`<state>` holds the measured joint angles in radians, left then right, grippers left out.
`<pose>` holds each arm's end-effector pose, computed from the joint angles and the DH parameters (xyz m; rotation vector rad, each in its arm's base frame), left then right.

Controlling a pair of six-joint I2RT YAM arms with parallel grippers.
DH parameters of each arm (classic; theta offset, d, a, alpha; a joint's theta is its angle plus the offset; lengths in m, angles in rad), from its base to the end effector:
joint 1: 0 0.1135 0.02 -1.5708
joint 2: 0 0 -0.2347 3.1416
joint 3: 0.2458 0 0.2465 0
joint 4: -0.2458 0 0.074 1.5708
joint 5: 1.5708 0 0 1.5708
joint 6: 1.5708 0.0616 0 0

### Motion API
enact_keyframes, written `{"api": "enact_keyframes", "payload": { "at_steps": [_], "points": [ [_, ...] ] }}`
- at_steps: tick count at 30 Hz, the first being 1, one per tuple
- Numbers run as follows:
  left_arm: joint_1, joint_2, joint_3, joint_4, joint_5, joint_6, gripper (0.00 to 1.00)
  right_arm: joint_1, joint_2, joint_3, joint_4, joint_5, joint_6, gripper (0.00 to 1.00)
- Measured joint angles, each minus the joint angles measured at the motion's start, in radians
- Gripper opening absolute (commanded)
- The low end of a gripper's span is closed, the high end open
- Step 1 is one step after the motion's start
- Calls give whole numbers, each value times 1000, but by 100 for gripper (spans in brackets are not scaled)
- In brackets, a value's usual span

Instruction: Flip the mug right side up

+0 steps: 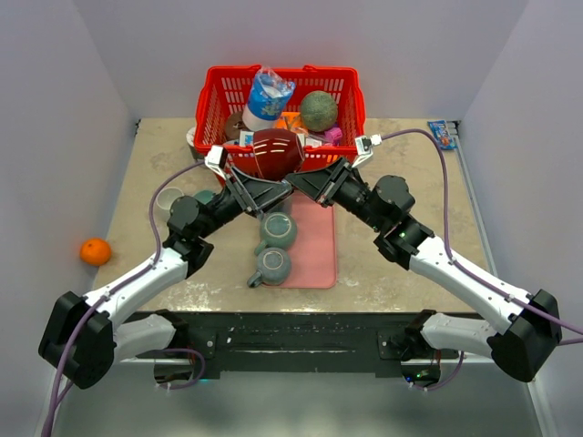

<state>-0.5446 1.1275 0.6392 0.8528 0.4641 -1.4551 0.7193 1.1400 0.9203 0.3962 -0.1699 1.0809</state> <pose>0.2245 -0.1682 0.3123 -0.1905 1.5195 -1.9545 0.2196 0.2062 0.3568 0.1272 1.5978 1.5761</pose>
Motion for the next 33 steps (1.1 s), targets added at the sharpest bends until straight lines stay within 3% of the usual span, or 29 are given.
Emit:
{"api": "enact_keyframes", "payload": {
  "at_steps": [7, 9, 10, 19, 23, 24, 27, 33],
  "points": [
    [0, -2, 0, 6, -12, -2, 21, 5, 0, 0, 18, -4, 4, 0],
    [0, -2, 0, 13, -13, -5, 3, 4, 0, -2, 22, -5, 12, 0],
    [0, -2, 0, 18, -13, -5, 0, 5, 0, -2, 24, -5, 16, 0],
    [0, -17, 11, -17, -14, 23, 0, 4, -1, -9, 35, -7, 25, 0],
    [0, -38, 21, -69, -15, 57, 0, 5, -2, -13, 39, -13, 26, 50],
    [0, -42, 23, -77, -16, 64, 0, 5, -2, -13, 39, -14, 27, 58],
    [-2, -45, 26, -130, -23, 95, 0, 10, -6, -14, 50, -16, 17, 75],
    [-3, -57, 26, -232, -34, 143, 0, 13, -9, -18, 12, -13, -8, 91]
  ]
}}
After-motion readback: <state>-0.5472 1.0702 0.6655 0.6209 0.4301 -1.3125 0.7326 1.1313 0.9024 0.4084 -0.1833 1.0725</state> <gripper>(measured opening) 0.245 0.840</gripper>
